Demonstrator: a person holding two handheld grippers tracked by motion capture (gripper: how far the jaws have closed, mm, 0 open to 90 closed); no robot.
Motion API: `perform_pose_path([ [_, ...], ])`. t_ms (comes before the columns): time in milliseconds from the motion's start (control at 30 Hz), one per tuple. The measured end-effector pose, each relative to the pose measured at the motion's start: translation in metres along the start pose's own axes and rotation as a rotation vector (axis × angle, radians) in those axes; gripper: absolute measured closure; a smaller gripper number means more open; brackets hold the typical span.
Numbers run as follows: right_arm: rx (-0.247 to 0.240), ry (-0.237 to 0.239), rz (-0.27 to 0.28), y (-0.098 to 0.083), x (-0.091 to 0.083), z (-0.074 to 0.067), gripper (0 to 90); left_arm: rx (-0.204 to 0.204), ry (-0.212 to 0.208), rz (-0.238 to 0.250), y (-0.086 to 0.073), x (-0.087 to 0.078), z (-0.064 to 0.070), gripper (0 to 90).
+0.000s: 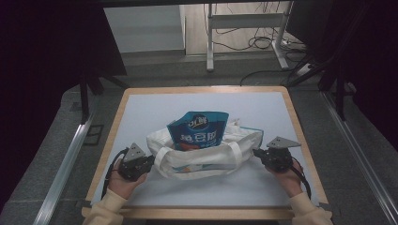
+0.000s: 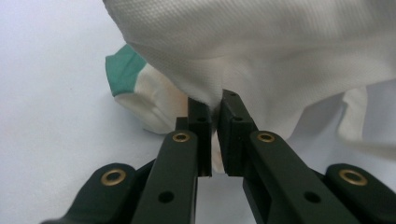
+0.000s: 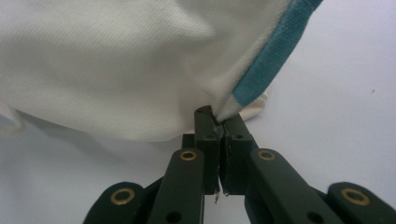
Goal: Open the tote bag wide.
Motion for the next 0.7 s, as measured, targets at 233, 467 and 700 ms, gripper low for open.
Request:
perform_pose_path([
  [233, -0.006, -0.005, -0.022, -0.004, 0.005, -0.001, 86.2, -0.004, -0.001, -0.021, -0.002, 0.007, -0.001, 84.6],
  [467, -0.002, -0.004, -0.039, -0.007, 0.01, 0.0, 86.2, -0.016, -0.005, -0.046, -0.004, 0.015, -0.005, 84.6],
  [700, 0.003, -0.002, -0.052, -0.01, 0.012, 0.001, 86.2, -0.035, -0.013, -0.056, -0.005, 0.019, -0.006, 84.6],
])
Point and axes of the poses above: each handheld gripper's, and its own axes: x roughly forward along the jaws, y roughly out of its top, z roughly to its right, the point moved 10 cm from there along x, roughly forward along the jaws, and after that the axes turned 5 degrees about y, right-handed, at the moved point
